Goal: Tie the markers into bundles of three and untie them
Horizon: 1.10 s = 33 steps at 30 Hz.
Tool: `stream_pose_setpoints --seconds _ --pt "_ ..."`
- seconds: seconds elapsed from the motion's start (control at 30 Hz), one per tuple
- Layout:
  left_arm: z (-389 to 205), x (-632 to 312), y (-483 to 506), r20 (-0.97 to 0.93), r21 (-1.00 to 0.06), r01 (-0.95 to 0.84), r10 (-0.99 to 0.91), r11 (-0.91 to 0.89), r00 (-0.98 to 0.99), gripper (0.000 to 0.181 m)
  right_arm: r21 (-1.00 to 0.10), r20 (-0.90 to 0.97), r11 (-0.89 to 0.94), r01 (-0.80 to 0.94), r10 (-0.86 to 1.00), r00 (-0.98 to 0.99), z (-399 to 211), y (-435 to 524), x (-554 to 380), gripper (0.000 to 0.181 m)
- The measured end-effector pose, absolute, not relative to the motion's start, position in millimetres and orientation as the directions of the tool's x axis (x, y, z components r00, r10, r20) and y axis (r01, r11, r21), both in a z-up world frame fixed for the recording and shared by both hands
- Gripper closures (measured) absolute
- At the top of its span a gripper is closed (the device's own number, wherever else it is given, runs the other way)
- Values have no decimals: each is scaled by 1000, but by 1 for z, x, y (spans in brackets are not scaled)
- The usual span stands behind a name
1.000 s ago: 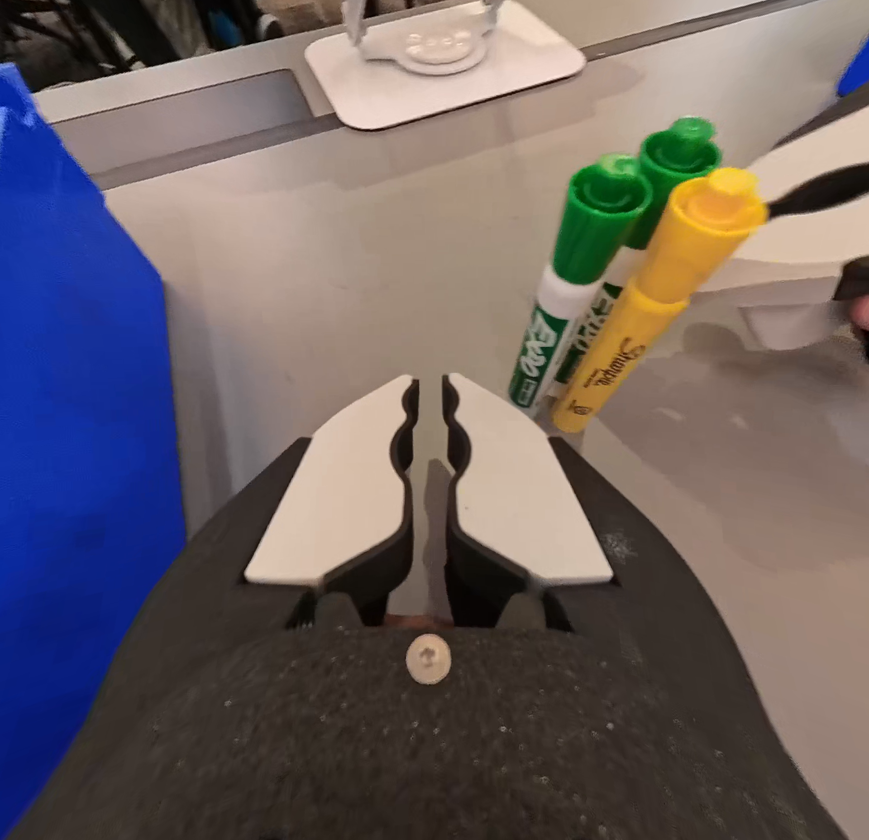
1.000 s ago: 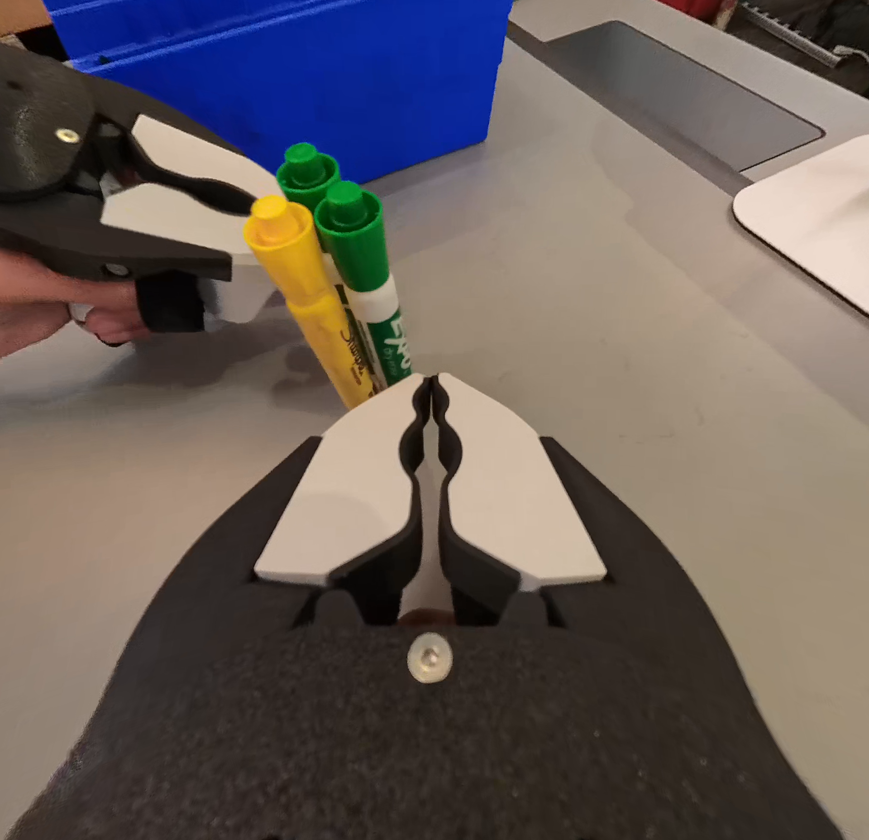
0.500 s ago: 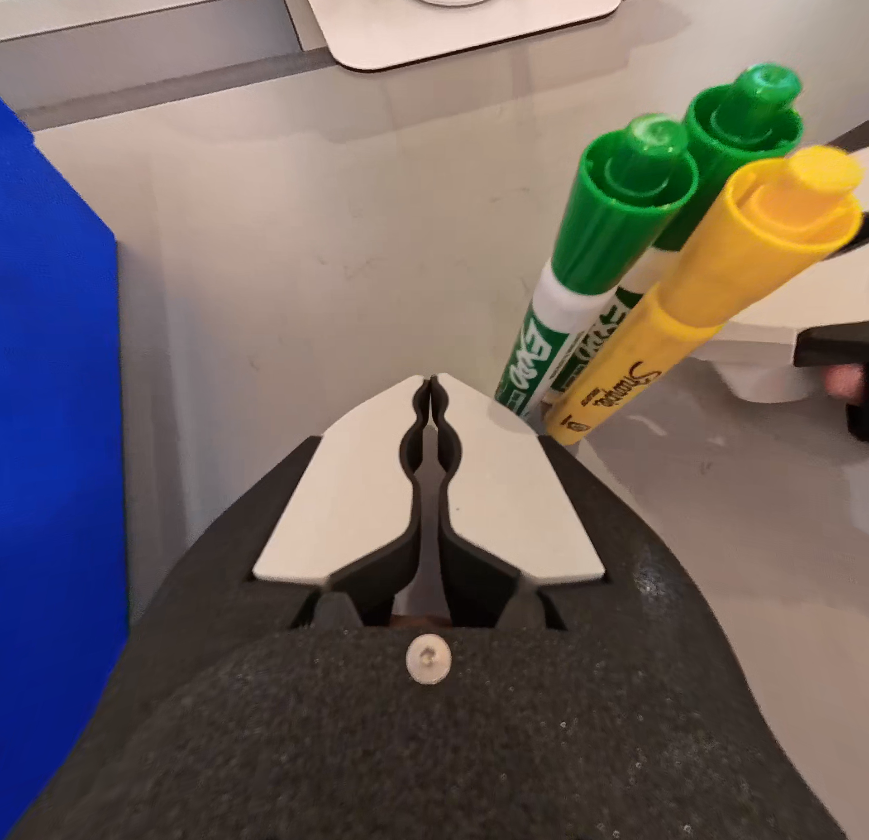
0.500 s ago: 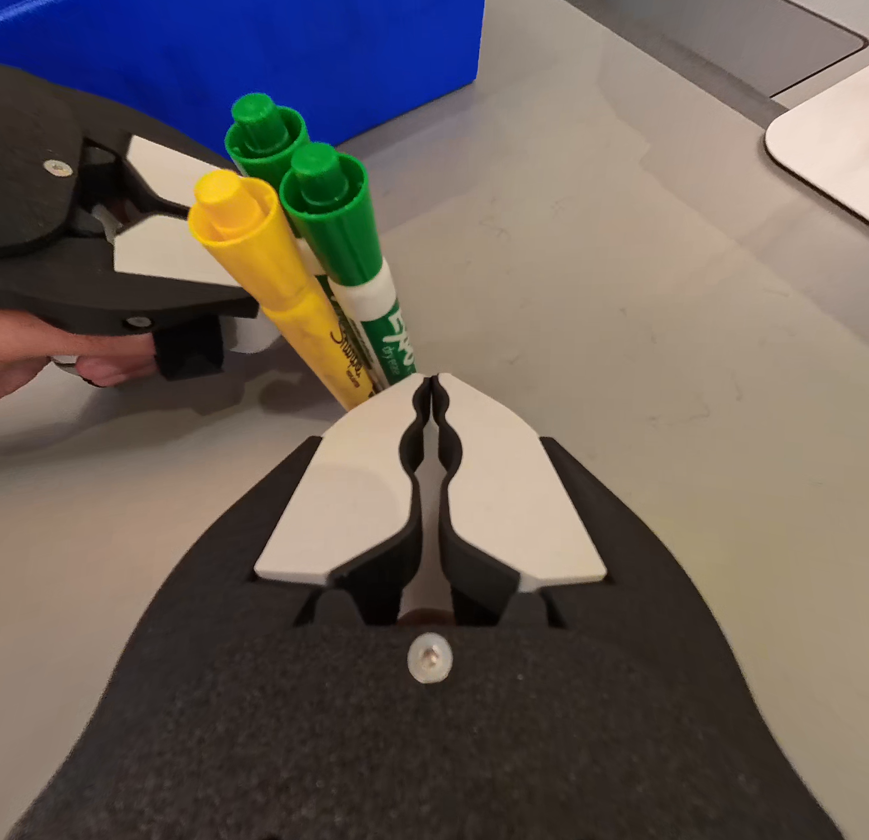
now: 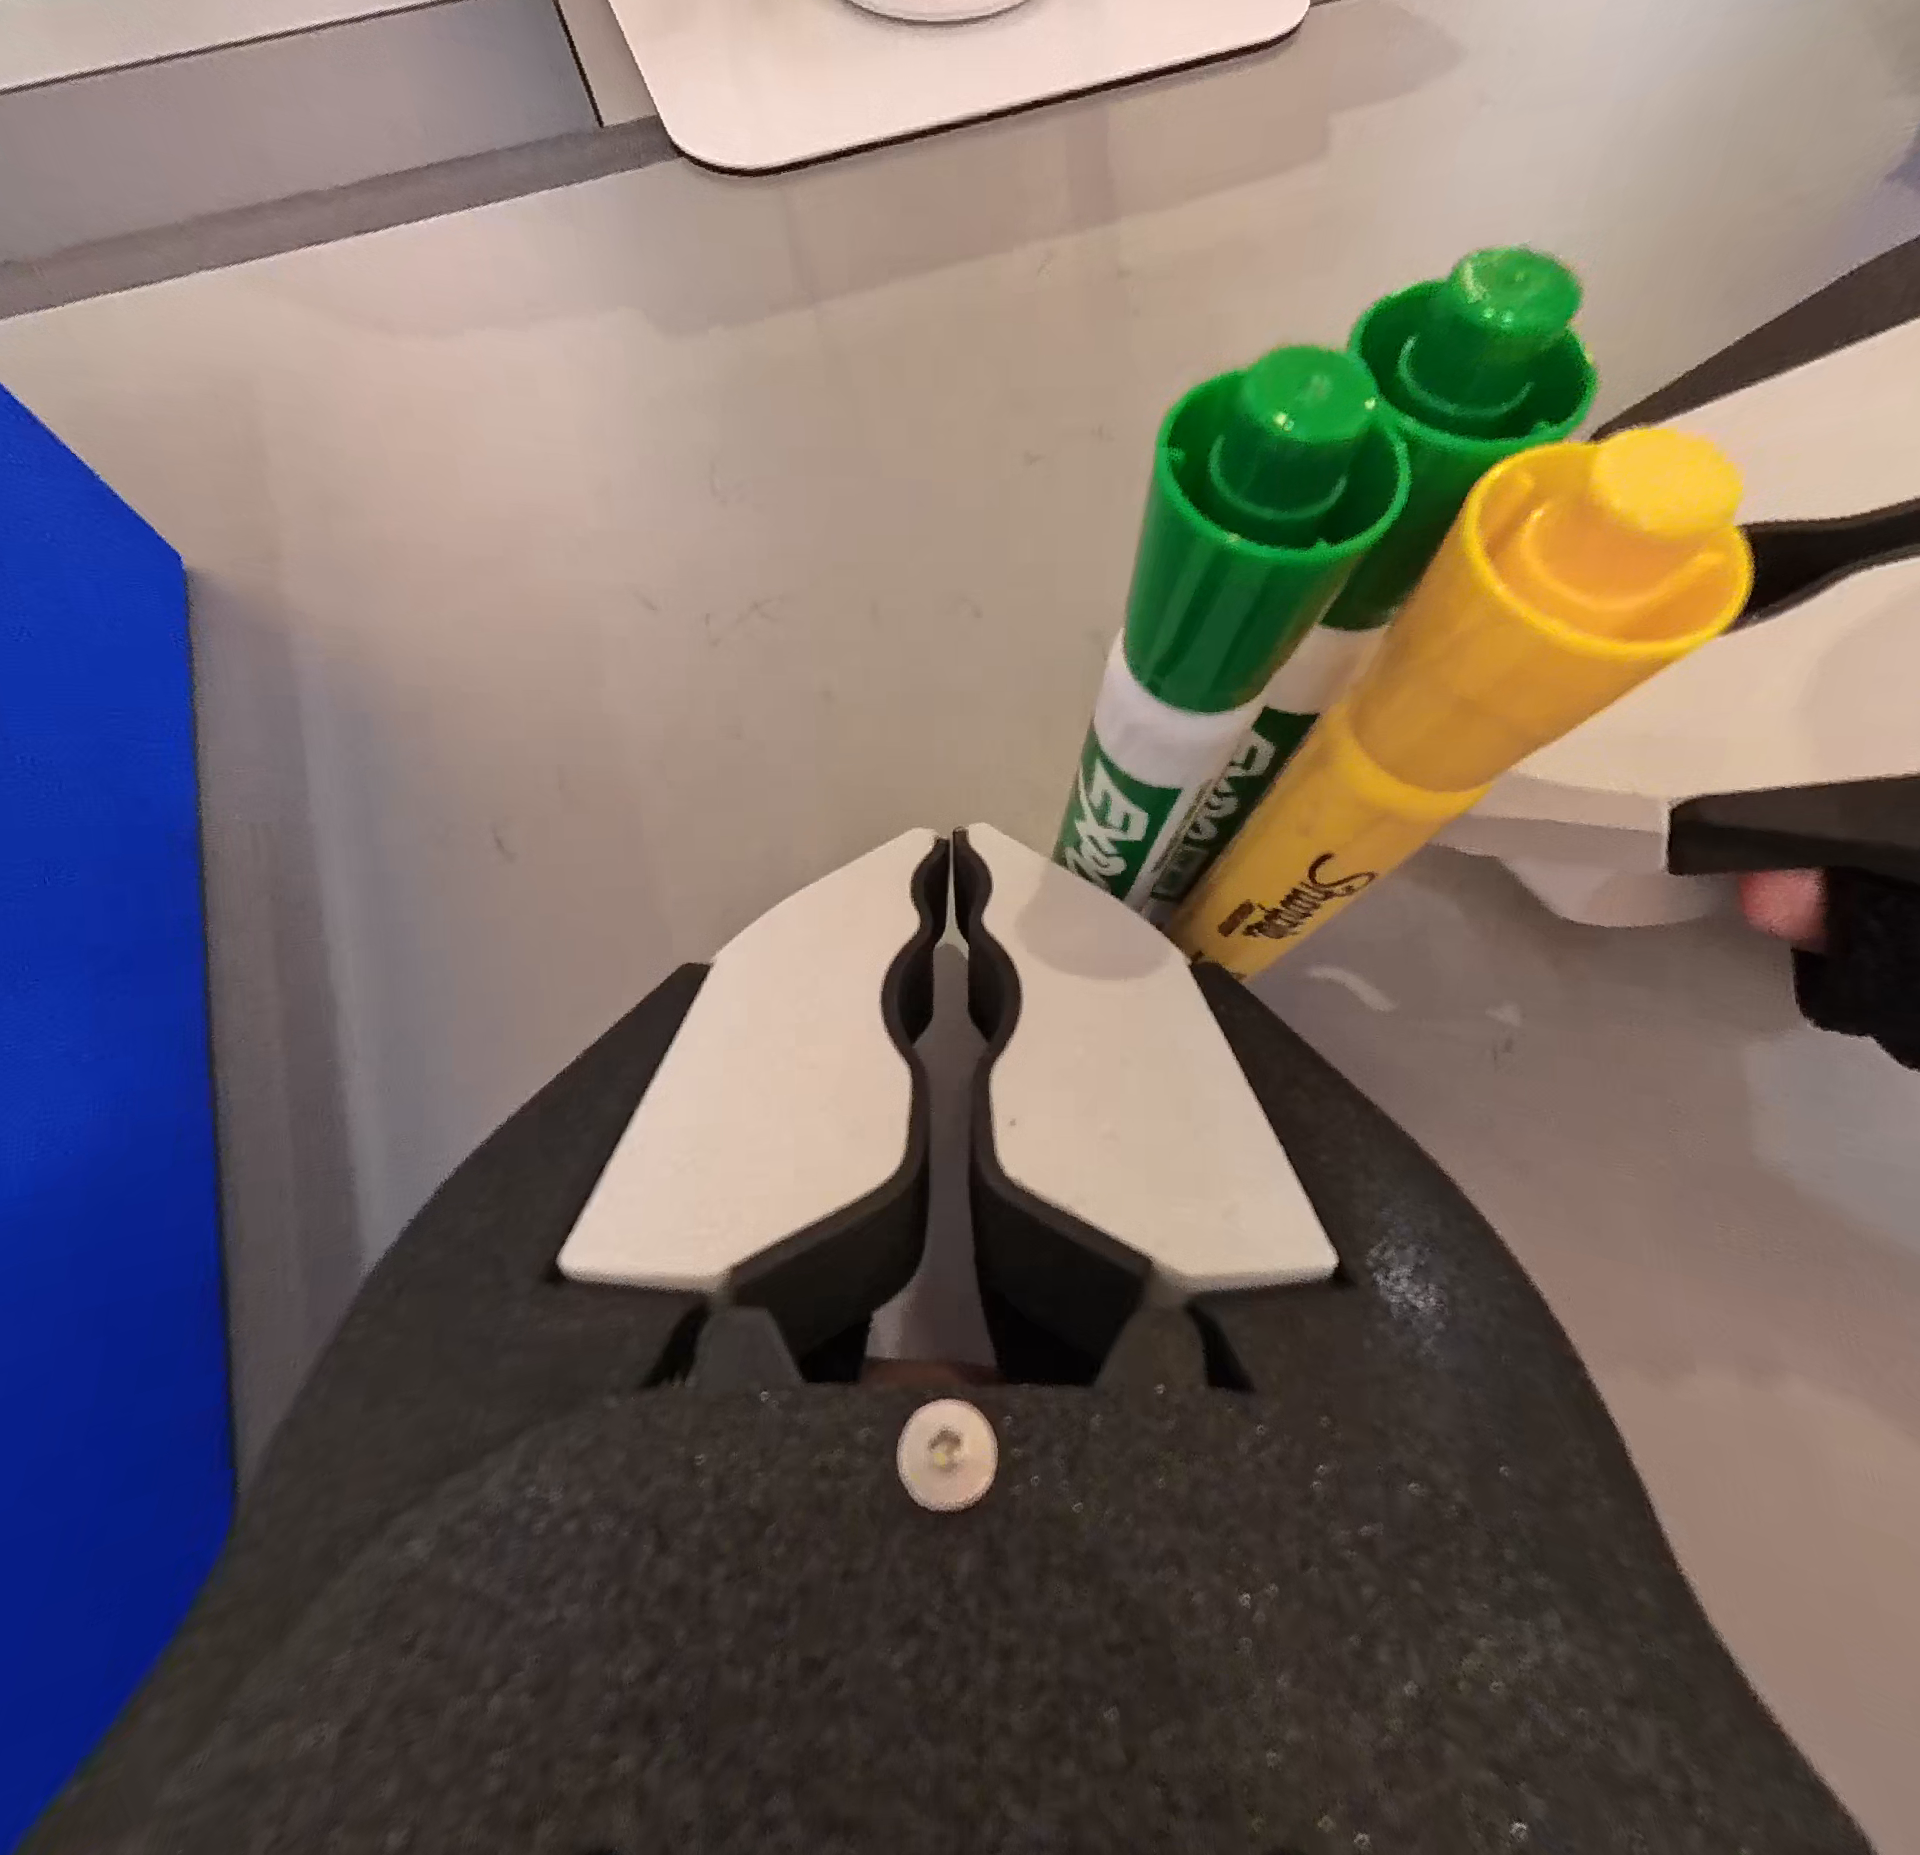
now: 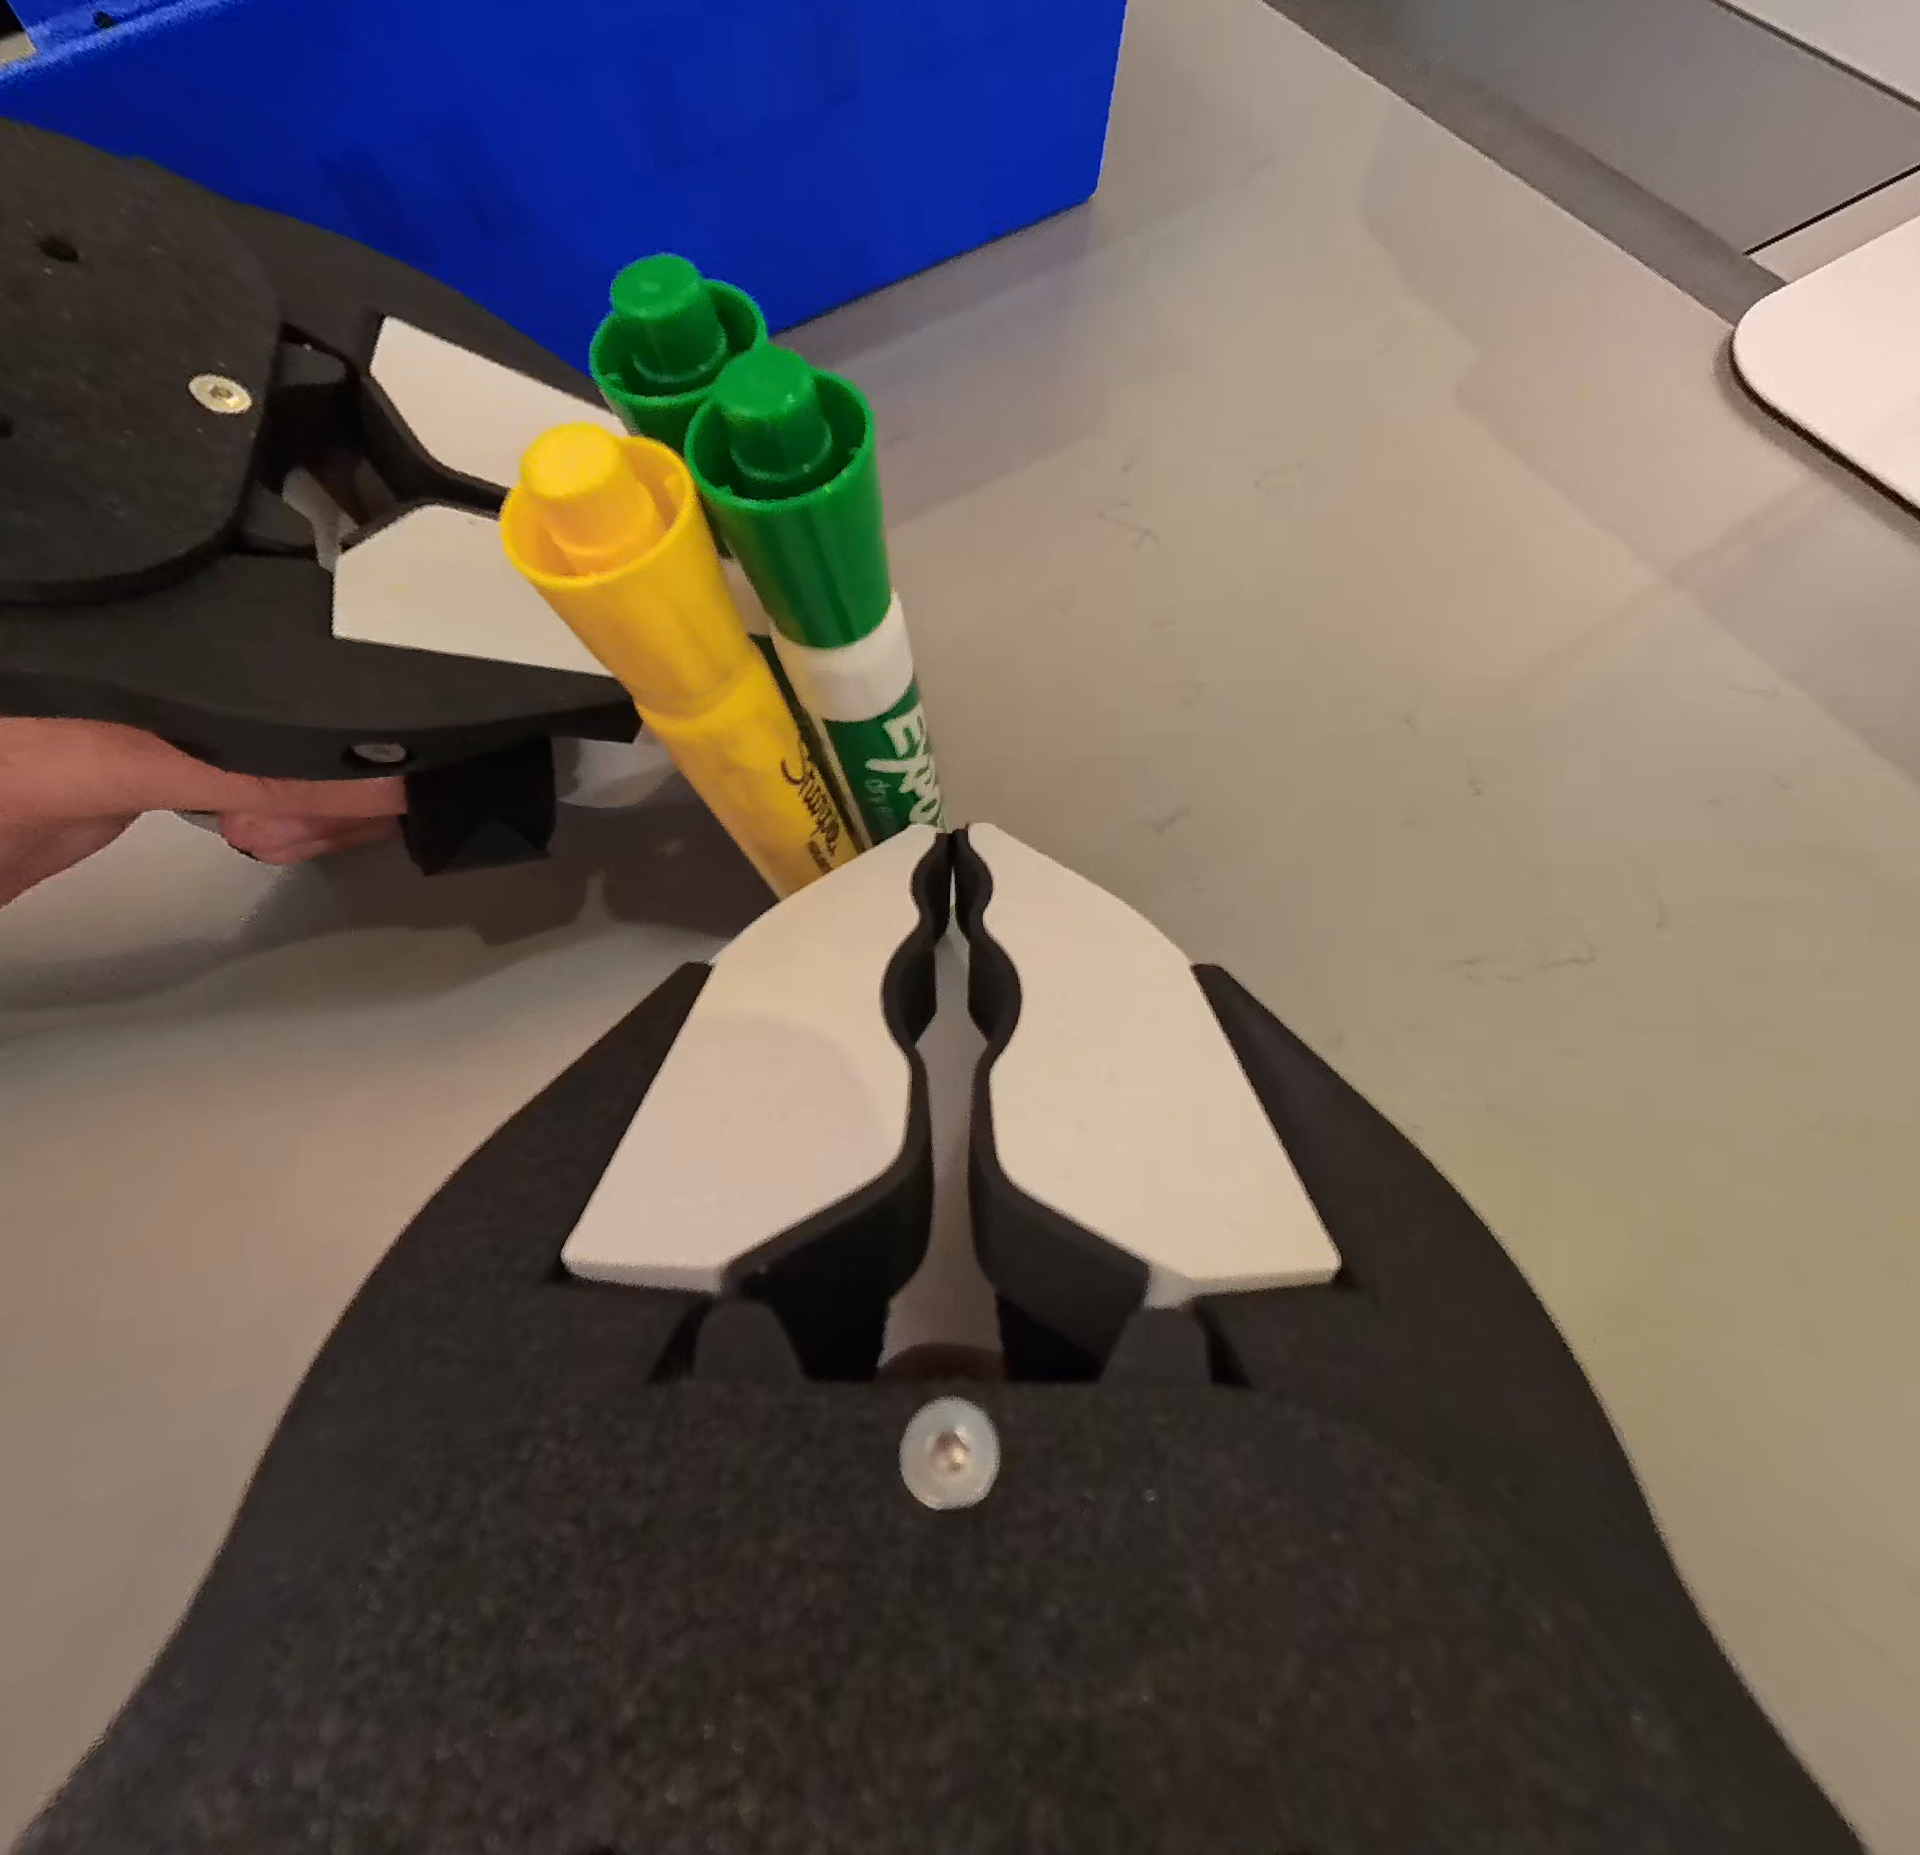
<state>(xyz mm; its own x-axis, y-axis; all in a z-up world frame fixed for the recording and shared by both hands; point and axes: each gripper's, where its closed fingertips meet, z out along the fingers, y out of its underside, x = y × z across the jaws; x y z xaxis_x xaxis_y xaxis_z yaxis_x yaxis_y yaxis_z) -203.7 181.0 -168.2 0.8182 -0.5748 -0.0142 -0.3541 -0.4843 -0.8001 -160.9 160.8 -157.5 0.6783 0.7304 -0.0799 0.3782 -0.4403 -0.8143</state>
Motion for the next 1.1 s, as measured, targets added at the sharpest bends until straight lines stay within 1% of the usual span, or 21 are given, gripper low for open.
stream_pose_setpoints --seconds 1.0,1.1 --pt "-170 -201 169 -15 -798 -366 -592 -478 806 178 -813 -96 -445 376 739 667 -158 156 -159 181" --pt "-170 -204 168 -20 -795 -369 -588 -482 809 175 -812 -92 -445 377 736 671 -158 155 -156 181"
